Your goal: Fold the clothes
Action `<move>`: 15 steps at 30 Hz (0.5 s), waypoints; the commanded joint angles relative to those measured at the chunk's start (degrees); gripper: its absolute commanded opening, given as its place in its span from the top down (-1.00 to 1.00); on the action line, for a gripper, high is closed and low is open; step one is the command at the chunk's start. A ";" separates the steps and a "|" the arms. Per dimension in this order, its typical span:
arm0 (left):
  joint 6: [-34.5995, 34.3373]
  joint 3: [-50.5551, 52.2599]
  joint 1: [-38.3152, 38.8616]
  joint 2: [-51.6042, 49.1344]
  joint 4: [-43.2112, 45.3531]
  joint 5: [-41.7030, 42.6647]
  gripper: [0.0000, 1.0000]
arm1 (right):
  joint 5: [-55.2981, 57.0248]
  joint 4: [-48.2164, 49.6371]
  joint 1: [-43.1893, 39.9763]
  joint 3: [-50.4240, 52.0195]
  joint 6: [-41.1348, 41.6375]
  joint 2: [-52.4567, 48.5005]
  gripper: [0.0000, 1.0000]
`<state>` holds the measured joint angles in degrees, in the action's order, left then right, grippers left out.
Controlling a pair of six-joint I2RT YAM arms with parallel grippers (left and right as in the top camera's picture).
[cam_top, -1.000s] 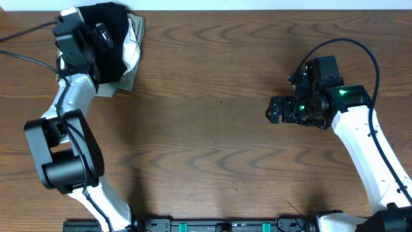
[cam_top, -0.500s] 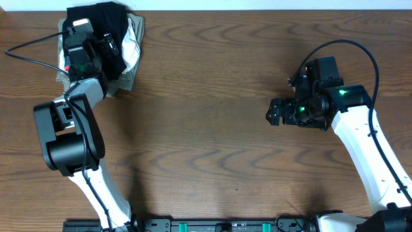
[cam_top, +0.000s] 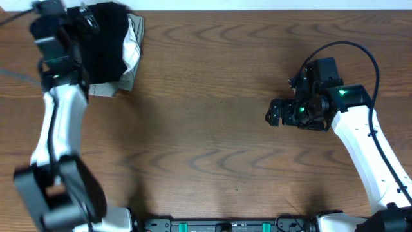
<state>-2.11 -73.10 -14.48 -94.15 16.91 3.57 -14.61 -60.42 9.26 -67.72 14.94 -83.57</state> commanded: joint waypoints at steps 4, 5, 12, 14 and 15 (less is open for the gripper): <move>-9.07 -0.15 -0.17 16.26 -10.93 11.87 -0.96 | -0.83 -0.52 0.50 -0.76 1.33 3.21 -0.98; -9.66 -0.15 -0.17 18.47 -12.72 13.38 -0.96 | -0.83 -0.70 0.50 -1.01 1.33 3.74 -0.98; -9.62 -0.15 -0.17 36.50 -31.52 26.18 -0.96 | -0.79 -2.01 0.50 -3.13 1.33 13.42 -0.98; -9.60 -0.13 -0.17 40.44 -36.06 28.46 -0.96 | -0.57 -2.27 0.52 -3.13 1.36 17.29 -0.98; -9.60 -0.13 -0.17 42.21 -37.88 29.79 -0.96 | -0.52 -2.47 0.50 -3.13 1.36 19.04 -0.98</move>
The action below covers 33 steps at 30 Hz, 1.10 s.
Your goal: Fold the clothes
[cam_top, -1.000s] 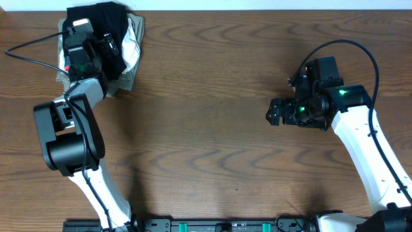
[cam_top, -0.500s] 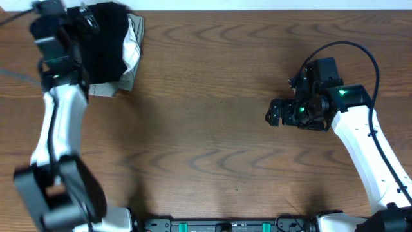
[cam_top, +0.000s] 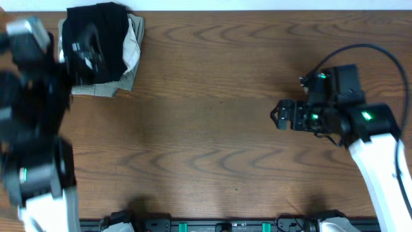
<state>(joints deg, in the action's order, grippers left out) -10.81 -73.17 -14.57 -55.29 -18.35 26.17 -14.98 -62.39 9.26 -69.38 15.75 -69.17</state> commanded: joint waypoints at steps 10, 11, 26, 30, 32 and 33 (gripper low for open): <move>5.95 -0.07 -0.09 18.29 -21.97 17.68 -0.96 | 4.09 -6.51 0.52 -1.46 2.69 20.68 -0.98; 7.48 -0.07 -0.09 19.52 -24.24 18.51 -0.96 | 5.01 -7.54 0.52 -1.44 2.71 22.16 -0.97; 14.75 1.03 -0.11 32.85 -39.87 22.97 -0.96 | 16.28 -13.94 0.52 -0.98 6.71 45.94 -0.97; 15.10 3.74 -0.11 34.25 -39.85 23.56 -0.96 | 17.14 -14.14 0.50 -0.81 6.49 50.29 -0.99; 15.08 5.29 -0.11 34.23 -39.78 23.56 -0.96 | 18.23 -14.16 0.52 -0.66 6.47 51.69 -0.98; 15.10 6.01 -0.11 34.16 -39.67 23.54 -0.96 | 19.02 -14.40 0.52 -0.66 6.47 51.93 -0.99</move>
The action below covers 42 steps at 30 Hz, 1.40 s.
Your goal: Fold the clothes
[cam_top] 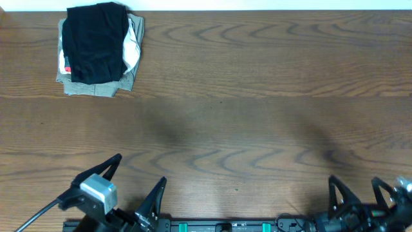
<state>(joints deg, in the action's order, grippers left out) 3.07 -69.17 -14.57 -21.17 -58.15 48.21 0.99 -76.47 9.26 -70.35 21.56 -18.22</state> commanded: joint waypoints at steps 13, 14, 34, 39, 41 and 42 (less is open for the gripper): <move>1.20 4.98 -0.11 0.00 0.50 1.51 -0.96 | 6.75 -2.69 0.52 0.46 0.66 1.03 -0.98; 1.20 4.98 -0.11 0.00 0.50 1.51 -0.96 | 6.75 -2.67 0.52 0.46 0.68 1.03 -0.98; 1.20 4.98 -0.11 0.00 0.50 1.51 -0.96 | 4.79 -2.71 0.52 0.46 0.70 1.03 -0.99; 1.20 4.98 -0.11 0.00 0.50 1.51 -0.96 | 4.79 -3.63 0.52 0.46 0.68 1.03 -0.98; 1.20 4.98 -0.11 0.00 0.50 1.51 -0.96 | 6.16 -4.09 0.52 0.46 0.44 1.03 -0.99; 1.20 4.98 -0.11 0.00 0.50 1.51 -0.96 | 7.91 -4.37 0.52 0.46 0.44 1.03 -0.99</move>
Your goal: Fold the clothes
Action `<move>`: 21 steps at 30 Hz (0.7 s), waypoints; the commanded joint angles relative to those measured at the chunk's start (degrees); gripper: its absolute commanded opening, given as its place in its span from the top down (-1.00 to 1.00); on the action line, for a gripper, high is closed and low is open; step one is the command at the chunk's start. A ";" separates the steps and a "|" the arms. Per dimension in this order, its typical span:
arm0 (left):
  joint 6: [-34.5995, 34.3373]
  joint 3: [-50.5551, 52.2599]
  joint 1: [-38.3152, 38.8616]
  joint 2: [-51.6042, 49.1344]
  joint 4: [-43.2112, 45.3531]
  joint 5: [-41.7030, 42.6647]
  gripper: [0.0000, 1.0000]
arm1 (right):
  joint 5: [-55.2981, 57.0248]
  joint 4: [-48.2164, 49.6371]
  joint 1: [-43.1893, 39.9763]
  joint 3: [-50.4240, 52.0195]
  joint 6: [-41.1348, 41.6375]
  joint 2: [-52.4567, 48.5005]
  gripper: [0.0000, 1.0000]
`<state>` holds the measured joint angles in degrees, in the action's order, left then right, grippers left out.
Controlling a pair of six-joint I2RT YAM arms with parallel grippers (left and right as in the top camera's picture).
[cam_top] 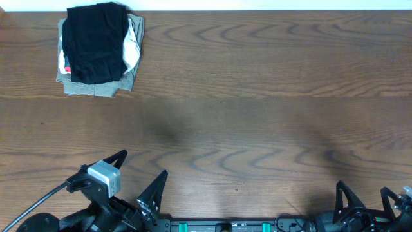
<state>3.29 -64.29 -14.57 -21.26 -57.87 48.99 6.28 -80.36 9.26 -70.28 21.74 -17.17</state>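
Note:
A stack of folded clothes [98, 50] lies at the far left corner of the wooden table [244, 116]: a black garment on top, white and olive pieces under it. My left gripper [140, 180] sits at the near edge on the left, its two fingers spread apart with nothing between them. My right gripper [364, 196] is low at the near right edge, fingers also apart and empty. Both are far from the stack.
A black rail with green parts [225, 225] runs along the table's near edge between the two arm bases. A cable [32, 205] loops out from the left arm at the bottom left corner.
The left gripper has shifted slightly right and the right gripper has sunk a little lower at the near edge. The stack has not moved.
The left gripper was at the black garment on the stack, the right arm out over the table's right side. Half a second later the left arm was off the stack. Then both arms were back at the near edge, open, where they remain.

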 commanded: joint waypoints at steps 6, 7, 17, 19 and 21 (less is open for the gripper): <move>0.98 0.11 -0.11 0.09 0.22 0.72 -0.96 | 5.79 0.09 0.52 1.09 0.02 -0.02 -0.99; 0.98 0.11 -0.11 0.09 0.22 0.72 -0.96 | 6.03 0.55 0.50 1.73 -0.37 0.00 -0.99; 0.98 0.11 -0.11 0.09 0.22 0.72 -0.96 | -3.74 22.14 -6.54 17.03 -18.12 3.17 -0.99; 0.98 0.11 -0.11 0.09 0.22 0.72 -0.96 | -6.97 26.82 -8.31 21.38 -20.17 4.44 -0.98; 0.98 0.11 -0.11 0.09 0.22 0.72 -0.96 | -8.09 31.47 -9.11 26.12 -20.31 6.01 -0.98</move>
<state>3.33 -64.25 -14.57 -21.26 -57.71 49.17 3.27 -51.99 1.63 -49.08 6.48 -13.28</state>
